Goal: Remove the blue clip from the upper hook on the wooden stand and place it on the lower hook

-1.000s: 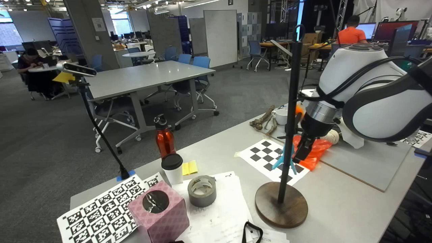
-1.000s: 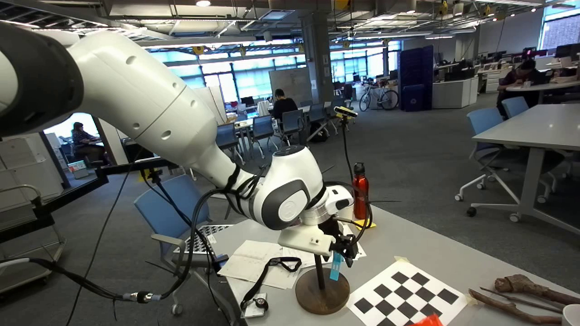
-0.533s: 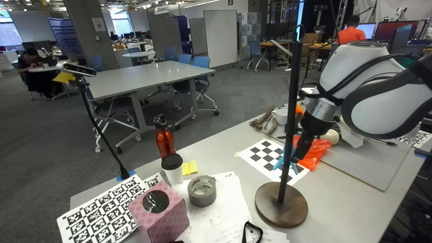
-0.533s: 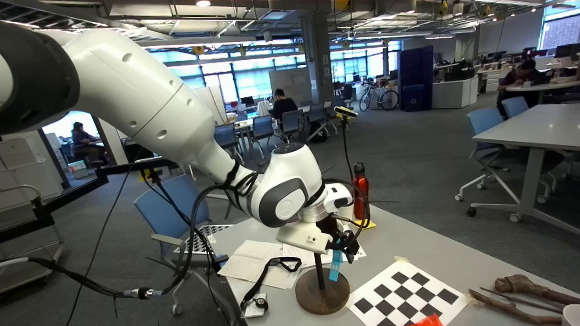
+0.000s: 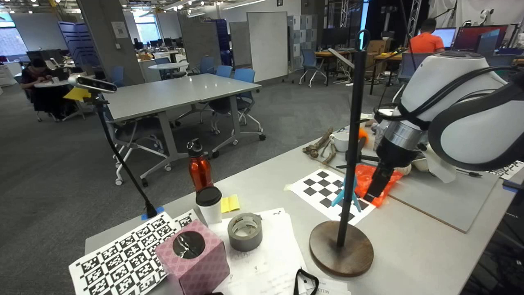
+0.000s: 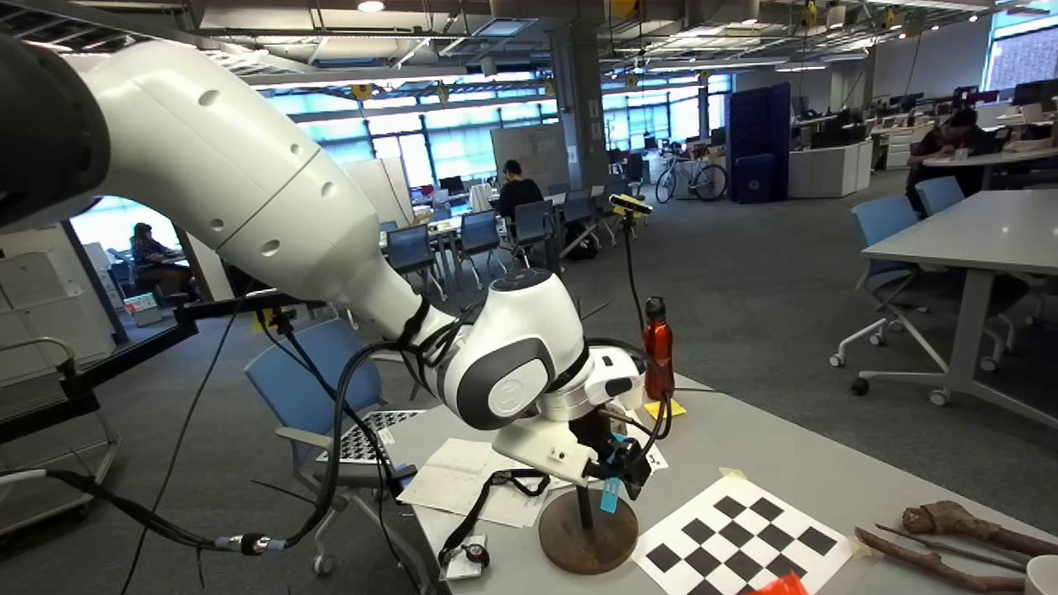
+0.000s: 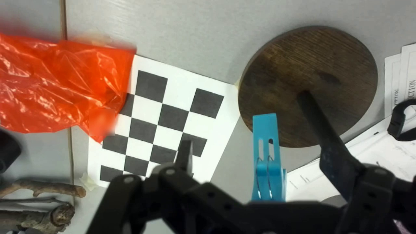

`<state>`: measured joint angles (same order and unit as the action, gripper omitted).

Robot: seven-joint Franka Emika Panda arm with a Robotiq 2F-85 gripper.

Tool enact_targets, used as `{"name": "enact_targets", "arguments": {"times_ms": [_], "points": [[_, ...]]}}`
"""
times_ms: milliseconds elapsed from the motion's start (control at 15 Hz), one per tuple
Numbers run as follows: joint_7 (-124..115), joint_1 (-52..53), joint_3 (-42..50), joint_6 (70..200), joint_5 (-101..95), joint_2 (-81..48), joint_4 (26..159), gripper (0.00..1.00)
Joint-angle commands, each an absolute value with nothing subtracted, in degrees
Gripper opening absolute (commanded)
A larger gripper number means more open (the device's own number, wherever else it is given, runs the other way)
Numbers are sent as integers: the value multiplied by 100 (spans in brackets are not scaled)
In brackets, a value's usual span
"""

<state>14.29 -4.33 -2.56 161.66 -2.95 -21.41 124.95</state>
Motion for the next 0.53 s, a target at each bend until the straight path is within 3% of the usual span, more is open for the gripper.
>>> {"name": "enact_targets", "arguments": {"times_ms": [0, 467], "points": [[1579, -610, -388, 16502, -126, -1762, 13020, 100], [1398, -521, -267, 17137, -234, -892, 14019, 100]]}}
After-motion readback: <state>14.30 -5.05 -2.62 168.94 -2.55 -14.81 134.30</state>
